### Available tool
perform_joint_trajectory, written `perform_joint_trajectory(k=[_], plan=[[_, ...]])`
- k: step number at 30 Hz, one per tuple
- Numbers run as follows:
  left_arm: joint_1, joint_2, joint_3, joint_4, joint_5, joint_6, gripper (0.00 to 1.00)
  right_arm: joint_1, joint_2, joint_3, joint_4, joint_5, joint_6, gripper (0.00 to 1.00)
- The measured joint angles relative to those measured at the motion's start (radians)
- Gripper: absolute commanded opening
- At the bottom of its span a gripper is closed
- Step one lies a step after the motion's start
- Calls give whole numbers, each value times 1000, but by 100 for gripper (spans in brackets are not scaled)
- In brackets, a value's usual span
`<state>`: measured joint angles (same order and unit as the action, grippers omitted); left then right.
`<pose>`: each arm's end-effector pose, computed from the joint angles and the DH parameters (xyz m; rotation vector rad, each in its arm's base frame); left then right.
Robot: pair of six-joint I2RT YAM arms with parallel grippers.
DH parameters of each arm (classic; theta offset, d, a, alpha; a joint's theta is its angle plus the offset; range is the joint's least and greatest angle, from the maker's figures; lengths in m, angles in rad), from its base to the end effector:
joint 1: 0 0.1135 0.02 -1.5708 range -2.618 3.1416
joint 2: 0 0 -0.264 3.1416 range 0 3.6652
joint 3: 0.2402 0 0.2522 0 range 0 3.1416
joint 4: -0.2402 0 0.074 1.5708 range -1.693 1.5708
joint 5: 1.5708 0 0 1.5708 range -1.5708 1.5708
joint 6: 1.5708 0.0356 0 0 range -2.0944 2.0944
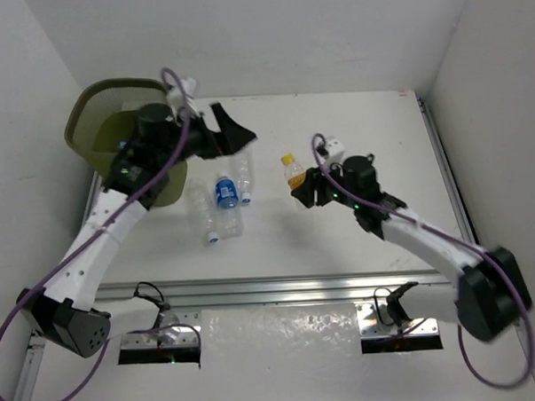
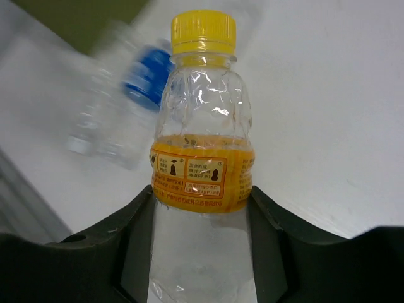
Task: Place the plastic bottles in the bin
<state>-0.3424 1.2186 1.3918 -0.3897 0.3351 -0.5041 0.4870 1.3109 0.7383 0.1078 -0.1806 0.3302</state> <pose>0.2457 -0.1000 0.4395 0.1014 1.8647 -0.8964 0.2515 0.1404 0.2375 -0.2809 2.0803 0.6882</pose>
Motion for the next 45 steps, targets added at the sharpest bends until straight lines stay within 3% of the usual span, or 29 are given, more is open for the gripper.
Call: perform_joint_trajectory(k=[3, 8, 10, 12, 13, 14, 17, 18, 19, 20, 23, 27, 29, 34, 36, 37, 39, 40, 45], plan=[[-134, 15, -139, 93, 53, -31, 100, 8, -247, -123, 155, -115, 36, 21], [-287, 70, -203, 193, 60, -65, 100, 21, -352, -140, 236, -247, 79, 22], [-314, 74, -204, 254, 63, -80, 94, 21, -369, -140, 245, -283, 95, 22], [-329, 74, -201, 314, 63, -92, 69, 21, -383, -140, 258, -307, 109, 23], [-335, 76, -199, 327, 63, -94, 51, 21, -391, -140, 266, -315, 117, 24], [-336, 82, -195, 331, 49, -86, 26, 21, -401, -142, 278, -323, 124, 25], [-333, 107, -180, 346, 61, -100, 0, 16, -417, -146, 287, -295, 129, 38], [-334, 117, -175, 343, 61, -98, 0, 14, -417, -150, 289, -287, 129, 46], [-333, 126, -168, 335, 64, -100, 0, 13, -417, -155, 290, -283, 136, 86], [-332, 135, -157, 325, 66, -100, 0, 13, -417, -159, 290, -276, 152, 99], [-339, 151, -99, 228, 11, -79, 0, 19, -422, -164, 300, -249, 159, 99], [-313, 163, 114, -16, -268, -45, 0, 25, -442, -164, 216, -114, 159, 99], [-222, 161, 241, -92, -383, -37, 0, 25, -440, -164, 146, -17, 160, 99], [204, 172, 515, -233, -636, -18, 2, 24, -390, -185, 34, 173, 181, 99], [319, 192, 592, -276, -702, -12, 17, 24, -343, -189, 17, 188, 198, 99], [363, 205, 623, -291, -721, -8, 43, 24, -307, -188, 19, 187, 208, 99], [428, 233, 648, -304, -729, 0, 73, 24, -223, -173, 11, 173, 228, 99], [453, 248, 648, -307, -727, 1, 97, 24, -165, -148, -4, 160, 240, 99], [495, 338, 564, -334, -700, 3, 100, 37, 192, 146, -82, 132, 273, 99]])
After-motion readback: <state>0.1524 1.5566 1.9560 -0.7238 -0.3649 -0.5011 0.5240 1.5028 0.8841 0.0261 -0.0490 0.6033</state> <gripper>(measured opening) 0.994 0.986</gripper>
